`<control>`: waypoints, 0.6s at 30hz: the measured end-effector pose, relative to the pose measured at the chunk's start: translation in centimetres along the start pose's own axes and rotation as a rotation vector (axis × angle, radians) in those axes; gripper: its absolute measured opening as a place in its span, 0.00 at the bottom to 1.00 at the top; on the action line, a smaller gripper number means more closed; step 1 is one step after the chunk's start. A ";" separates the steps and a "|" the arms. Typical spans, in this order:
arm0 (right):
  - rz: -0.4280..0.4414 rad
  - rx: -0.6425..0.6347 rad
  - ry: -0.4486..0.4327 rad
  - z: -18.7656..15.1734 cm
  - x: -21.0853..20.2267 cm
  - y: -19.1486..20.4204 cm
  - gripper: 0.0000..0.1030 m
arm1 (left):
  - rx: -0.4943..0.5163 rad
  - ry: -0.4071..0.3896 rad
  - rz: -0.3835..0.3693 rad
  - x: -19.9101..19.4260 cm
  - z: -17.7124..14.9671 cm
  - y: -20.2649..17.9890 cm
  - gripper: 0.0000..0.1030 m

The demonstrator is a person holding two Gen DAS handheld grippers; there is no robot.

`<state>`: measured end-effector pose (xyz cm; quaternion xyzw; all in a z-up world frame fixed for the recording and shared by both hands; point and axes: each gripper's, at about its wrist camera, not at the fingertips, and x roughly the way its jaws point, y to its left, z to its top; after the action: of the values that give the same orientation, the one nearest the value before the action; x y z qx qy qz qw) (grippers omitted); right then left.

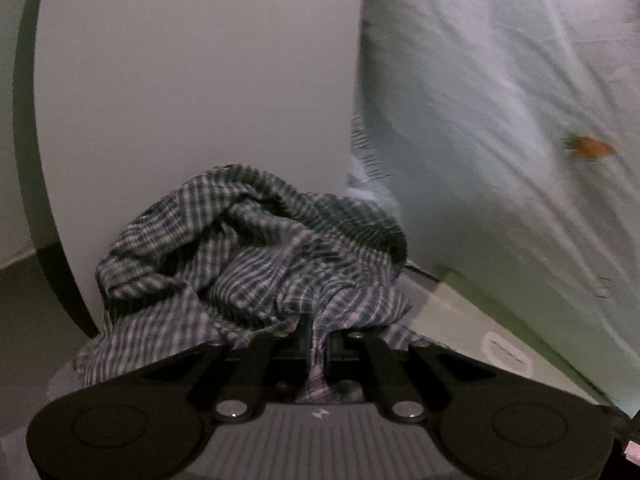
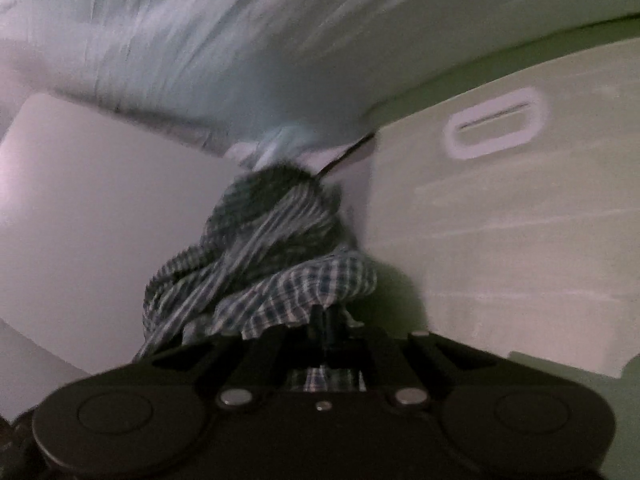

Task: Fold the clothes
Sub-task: 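Grasp the checked shirt with both grippers and lift it off the grey cloth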

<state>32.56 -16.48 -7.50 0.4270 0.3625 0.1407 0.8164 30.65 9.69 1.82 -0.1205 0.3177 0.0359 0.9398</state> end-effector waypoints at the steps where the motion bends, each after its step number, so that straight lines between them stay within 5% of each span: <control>1: 0.004 0.028 -0.022 -0.1 -1.6 -0.6 0.00 | 0.004 0.002 -0.018 -0.9 -0.5 -0.4 0.05; 10: -0.064 -0.001 -0.215 -3.5 -17.4 -4.1 0.00 | 0.099 0.061 -0.192 -9.5 -6.8 -6.0 0.05; 18: -0.209 -0.029 -0.394 -5.5 -31.8 -8.6 0.00 | 0.213 0.167 -0.373 -16.5 -15.3 -14.3 0.05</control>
<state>5.74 -35.46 -1.38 0.3947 0.2362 -0.0256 0.8876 10.59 -7.86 2.91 -0.0801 0.3684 -0.1823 0.9081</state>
